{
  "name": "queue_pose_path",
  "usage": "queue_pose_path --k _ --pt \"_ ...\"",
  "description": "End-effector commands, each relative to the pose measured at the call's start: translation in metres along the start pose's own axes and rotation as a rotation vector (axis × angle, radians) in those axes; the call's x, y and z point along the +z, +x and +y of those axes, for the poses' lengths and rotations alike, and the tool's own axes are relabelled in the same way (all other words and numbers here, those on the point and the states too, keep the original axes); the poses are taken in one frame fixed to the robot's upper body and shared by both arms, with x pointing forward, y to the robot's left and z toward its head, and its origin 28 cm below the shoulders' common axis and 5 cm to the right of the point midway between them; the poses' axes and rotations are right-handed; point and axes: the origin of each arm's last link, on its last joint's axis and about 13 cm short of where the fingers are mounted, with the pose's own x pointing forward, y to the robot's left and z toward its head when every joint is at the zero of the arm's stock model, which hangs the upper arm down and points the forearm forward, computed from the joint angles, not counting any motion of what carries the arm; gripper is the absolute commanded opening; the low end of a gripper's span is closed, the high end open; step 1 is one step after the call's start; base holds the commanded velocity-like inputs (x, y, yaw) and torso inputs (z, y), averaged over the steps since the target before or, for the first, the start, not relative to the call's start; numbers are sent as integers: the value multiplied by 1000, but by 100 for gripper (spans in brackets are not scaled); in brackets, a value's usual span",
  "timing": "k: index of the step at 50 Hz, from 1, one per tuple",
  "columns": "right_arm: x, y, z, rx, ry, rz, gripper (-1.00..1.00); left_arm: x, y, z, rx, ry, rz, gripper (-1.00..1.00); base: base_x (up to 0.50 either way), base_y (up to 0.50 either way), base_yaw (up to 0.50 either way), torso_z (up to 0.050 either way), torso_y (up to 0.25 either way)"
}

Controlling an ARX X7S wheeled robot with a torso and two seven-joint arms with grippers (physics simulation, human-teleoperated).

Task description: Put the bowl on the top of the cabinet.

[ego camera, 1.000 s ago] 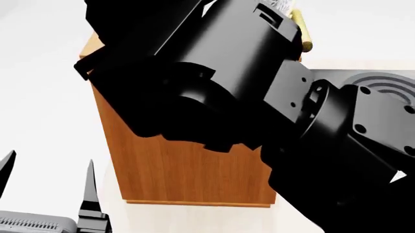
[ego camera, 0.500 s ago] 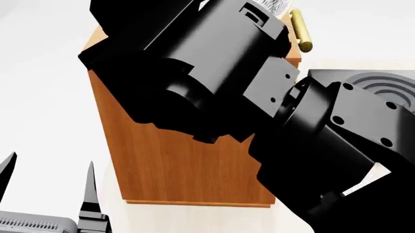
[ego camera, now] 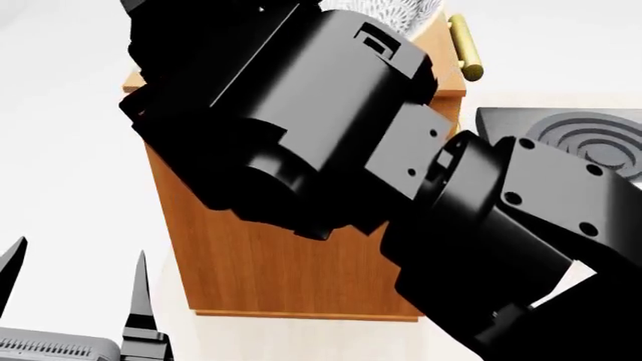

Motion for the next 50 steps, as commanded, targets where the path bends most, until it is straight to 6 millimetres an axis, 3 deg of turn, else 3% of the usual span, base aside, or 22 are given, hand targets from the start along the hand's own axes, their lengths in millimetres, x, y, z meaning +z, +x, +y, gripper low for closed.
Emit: queue_pose_path --k 1,8,18,26,33,43,50 --pt "0 -4 3 45 22 -20 100 1 0 0 1 -1 -2 100 0 0 0 0 0" --pt "0 -7 -6 42 37 -23 100 1 0 -1 -1 1 -2 100 0 0 0 0 0" --pt "8 -28 -19 28 43 -80 100 1 0 -2 -7 1 -5 100 0 0 0 0 0" --pt "19 -55 -36 20 83 -168 100 2 0 -2 -6 -2 -7 100 0 0 0 0 0" --pt "29 -93 -60 -17 108 -257 100 4 0 -3 -8 3 -10 100 0 0 0 0 0" --pt "26 -116 -75 -67 110 -311 100 4 0 -4 -7 4 -11 100 0 0 0 0 0" --pt "11 -132 -88 -162 108 -323 100 5 0 -3 -5 4 -14 100 0 0 0 0 0"
